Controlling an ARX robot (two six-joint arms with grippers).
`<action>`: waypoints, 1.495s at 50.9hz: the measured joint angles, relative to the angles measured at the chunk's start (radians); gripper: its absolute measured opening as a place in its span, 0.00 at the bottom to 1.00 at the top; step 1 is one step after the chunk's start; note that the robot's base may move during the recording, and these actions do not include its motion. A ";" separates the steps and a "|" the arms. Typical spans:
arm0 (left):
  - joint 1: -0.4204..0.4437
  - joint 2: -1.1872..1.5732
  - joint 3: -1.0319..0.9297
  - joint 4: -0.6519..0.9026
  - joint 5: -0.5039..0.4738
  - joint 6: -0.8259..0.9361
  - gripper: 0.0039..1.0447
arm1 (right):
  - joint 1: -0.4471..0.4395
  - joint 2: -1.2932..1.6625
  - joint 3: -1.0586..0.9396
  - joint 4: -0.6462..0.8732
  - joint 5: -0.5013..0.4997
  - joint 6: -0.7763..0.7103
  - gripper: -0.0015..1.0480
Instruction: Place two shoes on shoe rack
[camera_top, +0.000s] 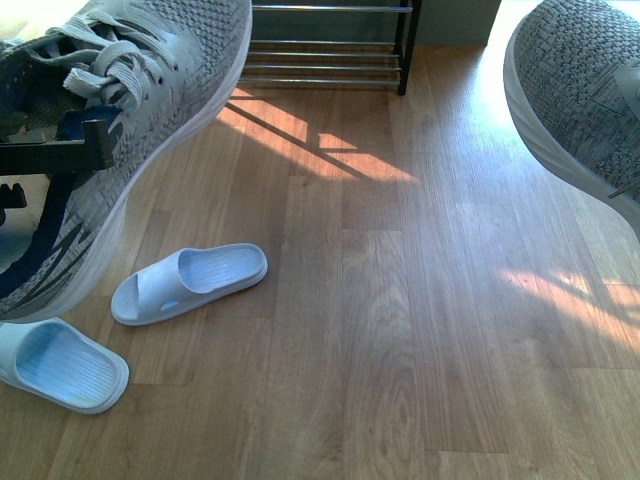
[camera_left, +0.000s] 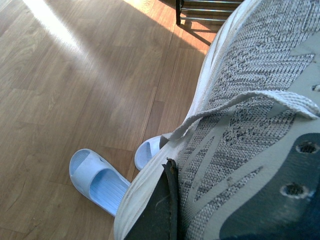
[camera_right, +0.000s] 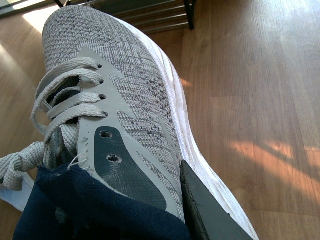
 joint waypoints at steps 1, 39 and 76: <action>-0.001 0.000 0.000 0.000 0.001 0.002 0.01 | 0.000 0.000 0.000 0.000 -0.001 0.000 0.01; -0.001 0.000 0.000 0.000 0.002 0.006 0.01 | 0.000 0.000 0.000 0.000 -0.001 0.000 0.01; 0.002 0.000 -0.001 0.000 0.000 0.008 0.01 | 0.003 -0.001 0.000 0.000 -0.003 0.000 0.01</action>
